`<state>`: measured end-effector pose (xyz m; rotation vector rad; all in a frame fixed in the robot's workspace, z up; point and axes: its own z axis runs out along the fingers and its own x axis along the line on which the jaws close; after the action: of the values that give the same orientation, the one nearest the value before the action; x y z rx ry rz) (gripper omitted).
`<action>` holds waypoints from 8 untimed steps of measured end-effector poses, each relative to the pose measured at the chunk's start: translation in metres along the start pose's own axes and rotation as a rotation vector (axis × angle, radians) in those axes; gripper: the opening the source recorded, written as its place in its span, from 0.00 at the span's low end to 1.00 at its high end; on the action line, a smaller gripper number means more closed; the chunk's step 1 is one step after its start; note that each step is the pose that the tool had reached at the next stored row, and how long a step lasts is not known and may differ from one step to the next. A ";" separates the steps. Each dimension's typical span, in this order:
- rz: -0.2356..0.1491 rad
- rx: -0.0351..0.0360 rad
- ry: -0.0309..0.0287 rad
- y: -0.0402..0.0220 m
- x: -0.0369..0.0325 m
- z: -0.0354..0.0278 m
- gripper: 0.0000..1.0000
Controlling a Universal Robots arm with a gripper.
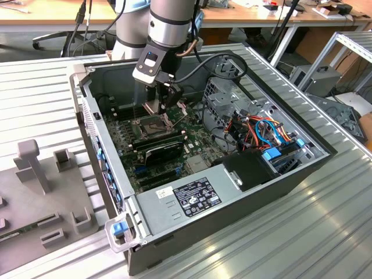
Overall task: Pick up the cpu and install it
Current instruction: 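Place the cpu into insertion slot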
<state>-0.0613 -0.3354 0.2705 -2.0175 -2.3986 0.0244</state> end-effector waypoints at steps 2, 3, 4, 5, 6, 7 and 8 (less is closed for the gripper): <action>0.039 0.0001 0.0007 0.0000 0.0000 0.0001 0.55; 0.053 0.0002 0.0009 0.0000 0.0000 0.0002 0.55; 0.071 0.0003 0.0011 0.0000 0.0000 0.0003 0.55; 0.083 0.0004 0.0013 0.0000 0.0000 0.0003 0.55; 0.094 0.0005 0.0015 0.0000 0.0000 0.0003 0.55; 0.104 0.0005 0.0016 0.0000 0.0000 0.0003 0.55; 0.106 0.0005 0.0017 0.0000 0.0000 0.0003 0.55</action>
<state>-0.0613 -0.3354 0.2701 -2.1407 -2.2882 0.0237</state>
